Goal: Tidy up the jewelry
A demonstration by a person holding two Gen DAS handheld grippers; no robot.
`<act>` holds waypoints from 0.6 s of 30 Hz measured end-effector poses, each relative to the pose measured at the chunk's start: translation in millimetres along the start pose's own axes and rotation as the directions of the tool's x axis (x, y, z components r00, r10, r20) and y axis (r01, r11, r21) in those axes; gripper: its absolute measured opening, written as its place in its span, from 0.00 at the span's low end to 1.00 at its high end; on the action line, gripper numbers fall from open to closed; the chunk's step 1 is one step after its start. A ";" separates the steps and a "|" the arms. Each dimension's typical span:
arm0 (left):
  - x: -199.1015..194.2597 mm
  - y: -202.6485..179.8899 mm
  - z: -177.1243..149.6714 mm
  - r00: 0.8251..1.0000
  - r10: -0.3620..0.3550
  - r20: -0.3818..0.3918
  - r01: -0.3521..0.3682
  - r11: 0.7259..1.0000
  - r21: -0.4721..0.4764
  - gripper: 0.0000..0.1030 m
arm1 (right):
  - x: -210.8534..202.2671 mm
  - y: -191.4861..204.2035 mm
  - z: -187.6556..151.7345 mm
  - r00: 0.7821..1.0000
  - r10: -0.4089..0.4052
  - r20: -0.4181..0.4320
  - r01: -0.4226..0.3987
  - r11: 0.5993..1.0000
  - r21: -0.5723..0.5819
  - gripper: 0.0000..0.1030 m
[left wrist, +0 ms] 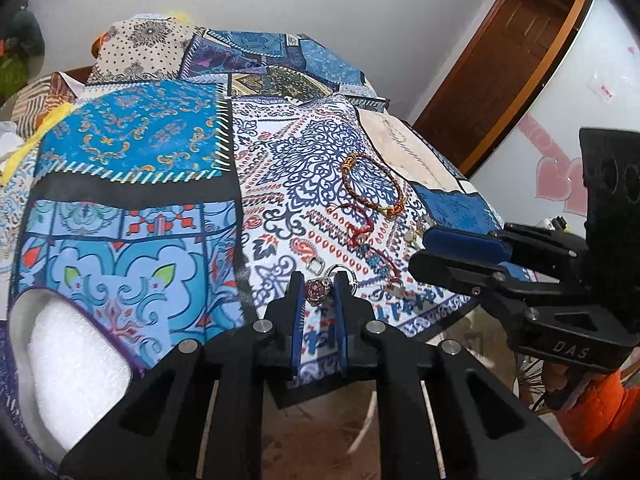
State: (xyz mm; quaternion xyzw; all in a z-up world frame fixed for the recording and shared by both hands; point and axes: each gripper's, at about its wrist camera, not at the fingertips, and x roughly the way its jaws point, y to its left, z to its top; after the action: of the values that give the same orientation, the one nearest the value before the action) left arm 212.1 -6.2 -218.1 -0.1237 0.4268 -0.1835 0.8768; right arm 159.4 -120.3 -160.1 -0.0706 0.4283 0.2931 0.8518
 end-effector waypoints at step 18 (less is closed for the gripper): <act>-36.5 4.5 -2.2 0.998 -0.004 0.056 0.004 1.000 -0.014 0.11 | 12.0 17.9 -3.0 0.999 0.024 -0.026 -0.026 0.998 -0.063 0.23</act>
State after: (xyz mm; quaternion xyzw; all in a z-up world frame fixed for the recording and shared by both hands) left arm 190.6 13.4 -195.4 -0.1357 0.4032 -0.1787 0.8871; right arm 152.9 -101.5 -168.9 -0.0961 0.4305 0.3163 0.8399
